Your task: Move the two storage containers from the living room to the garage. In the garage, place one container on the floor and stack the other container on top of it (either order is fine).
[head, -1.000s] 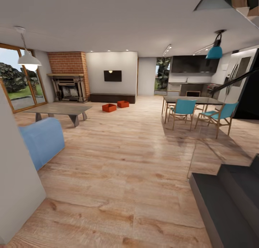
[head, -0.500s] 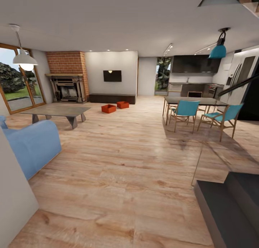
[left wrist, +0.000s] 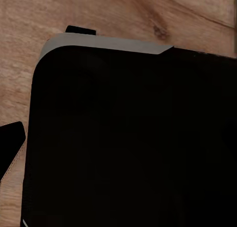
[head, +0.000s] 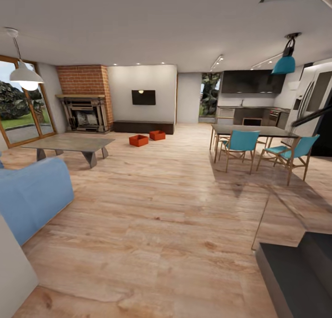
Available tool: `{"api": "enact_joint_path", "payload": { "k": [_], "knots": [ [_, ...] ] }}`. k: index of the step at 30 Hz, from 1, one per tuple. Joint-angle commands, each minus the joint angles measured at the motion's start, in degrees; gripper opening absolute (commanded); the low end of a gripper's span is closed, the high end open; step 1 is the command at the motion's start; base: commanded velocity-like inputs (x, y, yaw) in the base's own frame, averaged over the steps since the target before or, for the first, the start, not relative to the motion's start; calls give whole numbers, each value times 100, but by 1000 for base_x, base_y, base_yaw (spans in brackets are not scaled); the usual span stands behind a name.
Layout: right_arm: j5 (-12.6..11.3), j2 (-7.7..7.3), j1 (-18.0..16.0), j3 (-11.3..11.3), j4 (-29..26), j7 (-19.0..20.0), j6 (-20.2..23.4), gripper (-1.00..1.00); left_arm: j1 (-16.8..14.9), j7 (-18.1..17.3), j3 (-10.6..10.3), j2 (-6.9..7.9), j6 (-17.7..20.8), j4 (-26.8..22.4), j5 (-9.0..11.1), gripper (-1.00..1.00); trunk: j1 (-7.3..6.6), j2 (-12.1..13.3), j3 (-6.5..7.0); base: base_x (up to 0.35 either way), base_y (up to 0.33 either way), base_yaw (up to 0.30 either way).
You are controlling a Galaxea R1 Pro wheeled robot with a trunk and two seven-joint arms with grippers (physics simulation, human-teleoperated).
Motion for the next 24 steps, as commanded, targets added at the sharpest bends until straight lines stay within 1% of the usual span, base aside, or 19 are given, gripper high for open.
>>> {"api": "enact_joint_path", "payload": {
  "k": [1, 24],
  "knots": [
    [-59, 2, -6, 48, 17, 16, -33, 100, -1, -28, 20, 0, -8, -1, 47, 100, 3, -2, -5, 322, 0, 0],
    [-59, 2, -6, 48, 17, 16, -33, 100, -1, -20, 26, 0, -14, -3, 47, 100, 3, -2, -5, 322, 0, 0]
  ]
}}
